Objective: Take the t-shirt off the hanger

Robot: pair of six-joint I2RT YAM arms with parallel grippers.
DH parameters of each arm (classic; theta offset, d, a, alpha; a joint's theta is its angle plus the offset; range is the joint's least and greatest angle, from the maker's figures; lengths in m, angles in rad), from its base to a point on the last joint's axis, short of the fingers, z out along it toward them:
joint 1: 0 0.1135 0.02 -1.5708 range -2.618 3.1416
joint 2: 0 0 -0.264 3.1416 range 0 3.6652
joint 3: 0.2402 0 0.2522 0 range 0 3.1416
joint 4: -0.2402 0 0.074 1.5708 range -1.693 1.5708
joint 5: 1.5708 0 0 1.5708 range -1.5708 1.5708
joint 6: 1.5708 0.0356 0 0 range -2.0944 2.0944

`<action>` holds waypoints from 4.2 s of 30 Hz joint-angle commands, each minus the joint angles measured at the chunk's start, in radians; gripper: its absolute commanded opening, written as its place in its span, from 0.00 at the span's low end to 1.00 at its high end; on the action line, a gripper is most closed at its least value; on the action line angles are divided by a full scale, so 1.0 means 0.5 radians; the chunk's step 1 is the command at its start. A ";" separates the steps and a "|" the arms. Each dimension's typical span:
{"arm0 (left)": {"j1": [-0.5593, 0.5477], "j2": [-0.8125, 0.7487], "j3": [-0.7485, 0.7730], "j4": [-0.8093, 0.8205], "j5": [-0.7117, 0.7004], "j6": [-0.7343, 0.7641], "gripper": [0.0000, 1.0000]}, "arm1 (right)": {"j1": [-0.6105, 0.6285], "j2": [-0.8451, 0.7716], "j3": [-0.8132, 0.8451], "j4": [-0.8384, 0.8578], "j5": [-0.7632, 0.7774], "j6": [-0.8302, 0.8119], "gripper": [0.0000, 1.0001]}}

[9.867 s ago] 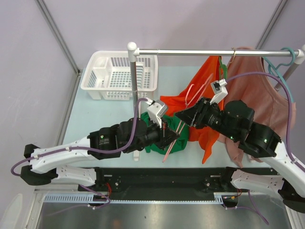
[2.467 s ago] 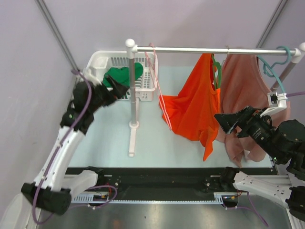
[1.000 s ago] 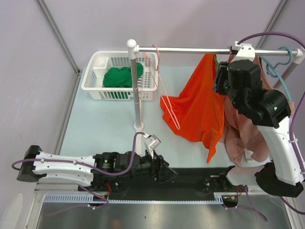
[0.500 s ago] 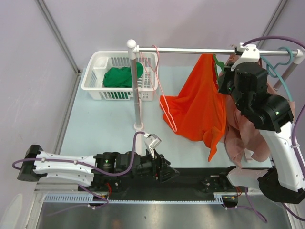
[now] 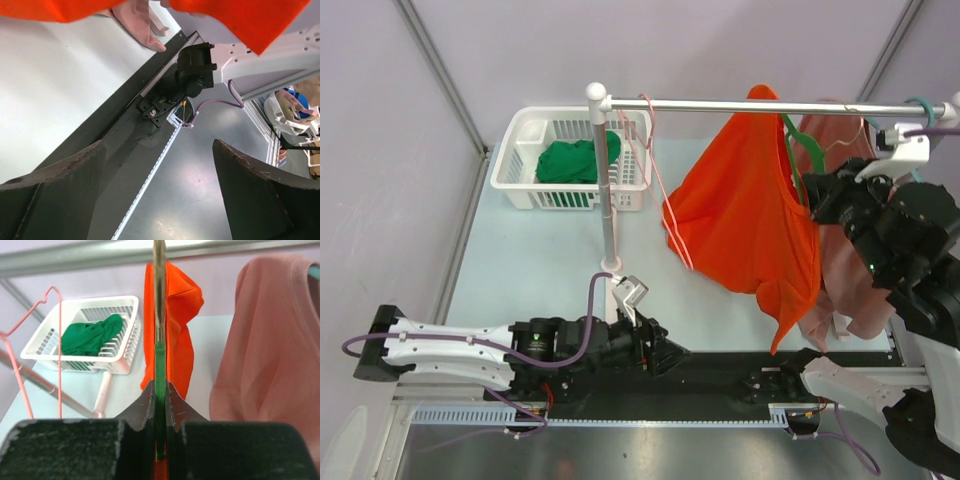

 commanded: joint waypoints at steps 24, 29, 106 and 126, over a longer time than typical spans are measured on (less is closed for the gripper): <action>0.470 -0.253 -0.345 0.118 -0.047 -0.309 0.82 | -0.007 -0.841 -1.902 1.002 -0.994 0.404 0.00; 0.623 -0.125 -0.247 0.143 -0.056 -0.321 0.95 | -0.007 -0.828 -1.939 0.947 -1.172 0.382 0.00; 1.292 1.084 1.042 -0.572 -1.032 -0.367 0.00 | 0.244 -1.325 -1.687 0.174 -1.267 0.563 0.00; 1.332 0.974 0.742 -0.198 -0.324 -0.030 0.00 | 0.131 -1.620 -1.644 0.499 -1.044 0.729 0.00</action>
